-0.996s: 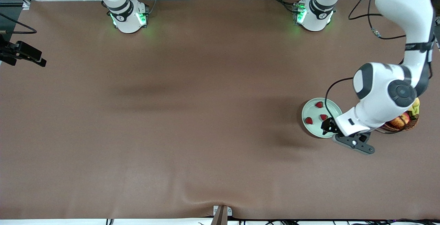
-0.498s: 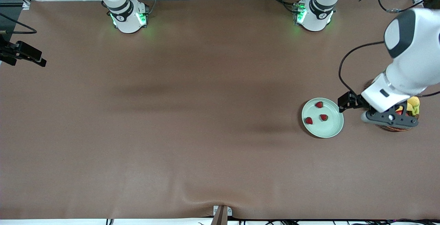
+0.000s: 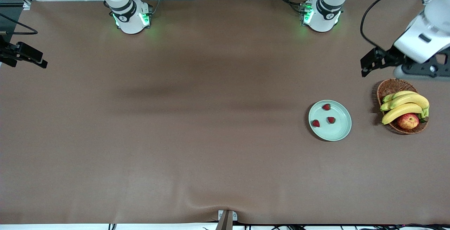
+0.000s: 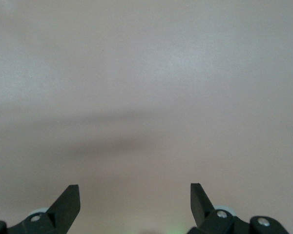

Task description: Collect all strawberries into plate

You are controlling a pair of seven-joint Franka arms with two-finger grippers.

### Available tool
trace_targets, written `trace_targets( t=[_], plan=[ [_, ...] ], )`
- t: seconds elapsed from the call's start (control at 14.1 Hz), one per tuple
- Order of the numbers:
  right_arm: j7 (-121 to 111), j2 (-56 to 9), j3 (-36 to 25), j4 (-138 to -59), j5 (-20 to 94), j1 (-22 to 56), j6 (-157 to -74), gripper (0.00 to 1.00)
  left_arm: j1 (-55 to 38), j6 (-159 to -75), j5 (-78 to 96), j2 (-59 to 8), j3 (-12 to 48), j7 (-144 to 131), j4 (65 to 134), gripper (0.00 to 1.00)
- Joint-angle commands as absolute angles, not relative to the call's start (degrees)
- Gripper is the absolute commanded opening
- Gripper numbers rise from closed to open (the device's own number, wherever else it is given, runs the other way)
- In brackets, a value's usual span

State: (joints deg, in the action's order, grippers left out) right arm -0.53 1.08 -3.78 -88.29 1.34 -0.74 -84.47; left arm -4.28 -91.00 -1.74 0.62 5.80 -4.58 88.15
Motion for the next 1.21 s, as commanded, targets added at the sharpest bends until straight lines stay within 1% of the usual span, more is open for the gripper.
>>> trace_targets(
  t=[0.0,0.28,0.78,0.92,1.14],
  plan=[
    [0.4,1.0,-3.4,-87.5,1.6,-1.1,-83.8,1.0,-4.6,-90.3,-1.1,1.2,5.2,-7.2,88.7,1.0],
    [0.4,1.0,-3.4,-87.5,1.6,-1.1,-83.8,1.0,-4.5,-93.7,-1.5,-1.3,3.7,-7.5,88.8,1.0],
    [0.4,1.0,-3.3,-87.5,1.6,-1.1,-83.8,1.0,-4.3,-94.7,-1.5,-1.1,2.4,-4.8,88.9,1.0],
    [0.4,1.0,-3.3,-87.5,1.6,-0.8,-83.8,1.0,-4.1,-94.7,-1.0,-1.1,0.5,-2.3,88.9,1.0],
    [0.4,0.9,-3.3,-87.5,1.6,-0.4,-83.9,1.0,-4.2,-94.6,-0.9,-1.0,0.2,-1.3,88.9,1.0]
  ],
)
